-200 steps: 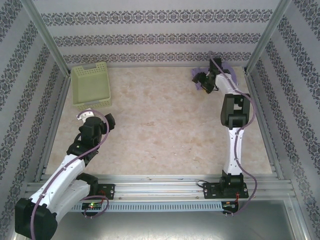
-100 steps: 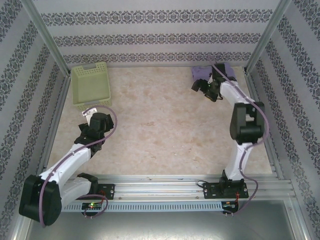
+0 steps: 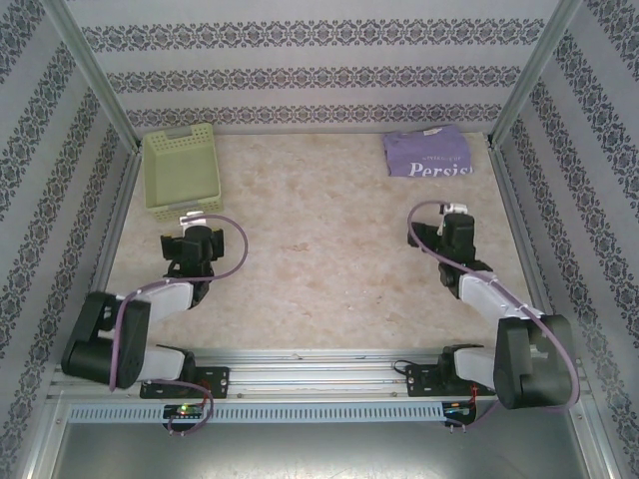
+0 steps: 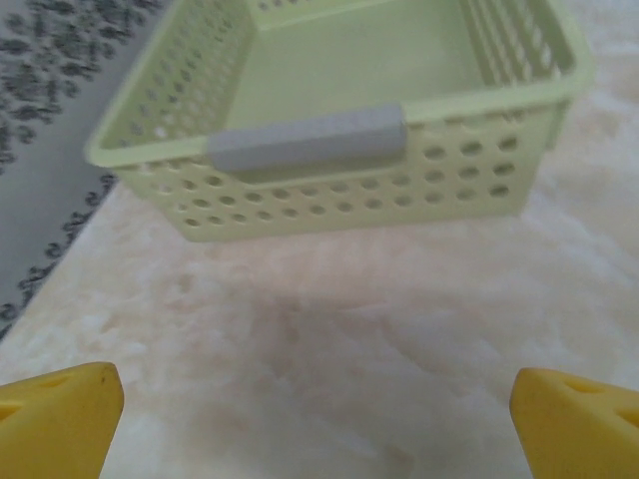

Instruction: Fold the inside-out t-shirt

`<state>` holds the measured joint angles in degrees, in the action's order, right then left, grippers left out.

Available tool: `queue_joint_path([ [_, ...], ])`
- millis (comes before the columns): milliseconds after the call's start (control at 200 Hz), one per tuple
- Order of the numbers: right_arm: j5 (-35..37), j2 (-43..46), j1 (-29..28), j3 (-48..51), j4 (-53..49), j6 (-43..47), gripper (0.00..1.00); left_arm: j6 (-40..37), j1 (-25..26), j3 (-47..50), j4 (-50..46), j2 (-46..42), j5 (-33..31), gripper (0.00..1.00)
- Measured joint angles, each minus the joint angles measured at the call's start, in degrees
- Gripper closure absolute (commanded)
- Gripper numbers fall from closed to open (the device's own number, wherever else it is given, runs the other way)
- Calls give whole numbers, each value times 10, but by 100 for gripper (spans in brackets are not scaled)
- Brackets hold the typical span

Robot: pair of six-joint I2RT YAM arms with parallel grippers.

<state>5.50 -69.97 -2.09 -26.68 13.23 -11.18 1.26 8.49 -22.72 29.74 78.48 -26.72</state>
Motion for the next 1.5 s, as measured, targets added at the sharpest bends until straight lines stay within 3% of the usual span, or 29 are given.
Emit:
queue_joint_path([
  [170, 5, -55, 1, 8, 113, 44, 2, -23, -17, 13, 107, 37, 84, 0],
  [275, -16, -79, 9, 12, 166, 60, 2, -23, -40, 31, 224, 110, 128, 0],
  [400, -54, -99, 29, 37, 252, 73, 2, -17, -62, 57, 249, 126, 153, 0],
  [575, -82, -165, 32, 40, 312, 84, 2, -9, -67, 28, 250, 127, 167, 0],
  [854, -45, -166, 12, 41, 345, 86, 2, -8, -67, 22, 250, 127, 173, 0],
  [1499, -34, -166, 12, 41, 355, 86, 2, -8, -67, 22, 250, 127, 173, 0],
])
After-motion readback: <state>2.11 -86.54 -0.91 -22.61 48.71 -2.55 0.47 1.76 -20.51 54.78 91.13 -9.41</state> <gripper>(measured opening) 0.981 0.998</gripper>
